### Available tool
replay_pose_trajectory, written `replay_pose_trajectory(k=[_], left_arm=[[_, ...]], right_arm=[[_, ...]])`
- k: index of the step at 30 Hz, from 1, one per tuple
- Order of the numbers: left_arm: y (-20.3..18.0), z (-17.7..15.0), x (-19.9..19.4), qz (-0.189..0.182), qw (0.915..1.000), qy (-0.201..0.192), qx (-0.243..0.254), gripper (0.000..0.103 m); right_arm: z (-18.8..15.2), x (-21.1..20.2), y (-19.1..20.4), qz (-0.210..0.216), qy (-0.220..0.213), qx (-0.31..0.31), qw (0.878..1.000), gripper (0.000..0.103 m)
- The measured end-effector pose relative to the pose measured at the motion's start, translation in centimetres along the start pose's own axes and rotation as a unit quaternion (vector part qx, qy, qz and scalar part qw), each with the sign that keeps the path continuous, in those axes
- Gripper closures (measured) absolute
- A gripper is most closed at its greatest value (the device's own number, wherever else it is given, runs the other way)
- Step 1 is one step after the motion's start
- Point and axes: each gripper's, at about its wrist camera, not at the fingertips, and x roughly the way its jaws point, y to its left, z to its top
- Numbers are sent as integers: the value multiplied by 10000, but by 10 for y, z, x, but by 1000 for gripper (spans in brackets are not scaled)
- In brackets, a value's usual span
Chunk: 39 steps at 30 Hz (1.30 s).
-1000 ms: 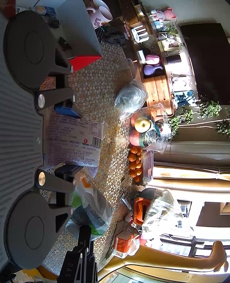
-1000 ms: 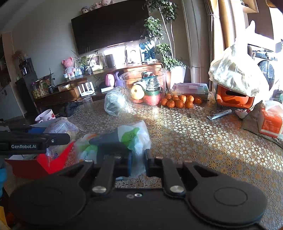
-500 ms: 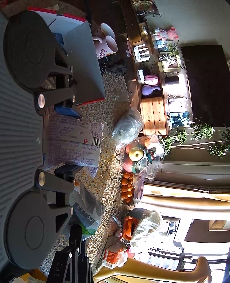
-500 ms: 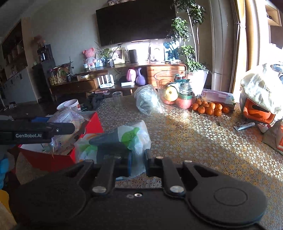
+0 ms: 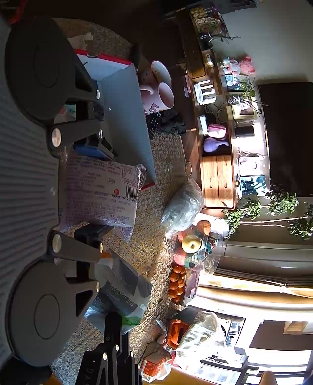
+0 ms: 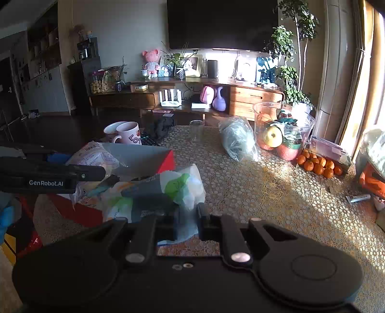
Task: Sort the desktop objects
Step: 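Carry the clear bag and white bag over the red box with both tools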
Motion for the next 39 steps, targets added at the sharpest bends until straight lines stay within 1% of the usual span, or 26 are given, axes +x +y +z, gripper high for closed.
replay_pose_trajectory(k=[13,19,28,35,39], left_arm=[[60,-4,1,334,9993,118,-151,50],[81,-6,10,503,9984,223,-149,50],[115,-5,30,750,9962,389,-202,50],[130,1,54,698,9957,578,-202,50],[138,1,77,614,9945,819,-212,50]], right_arm=[[26,31,45,327,69,-527,9981,89],[39,48,62,404,25,-790,9961,89],[52,84,78,496,147,-880,9948,89],[55,113,89,399,340,-1065,9929,89],[51,124,92,430,451,-1087,9921,89]])
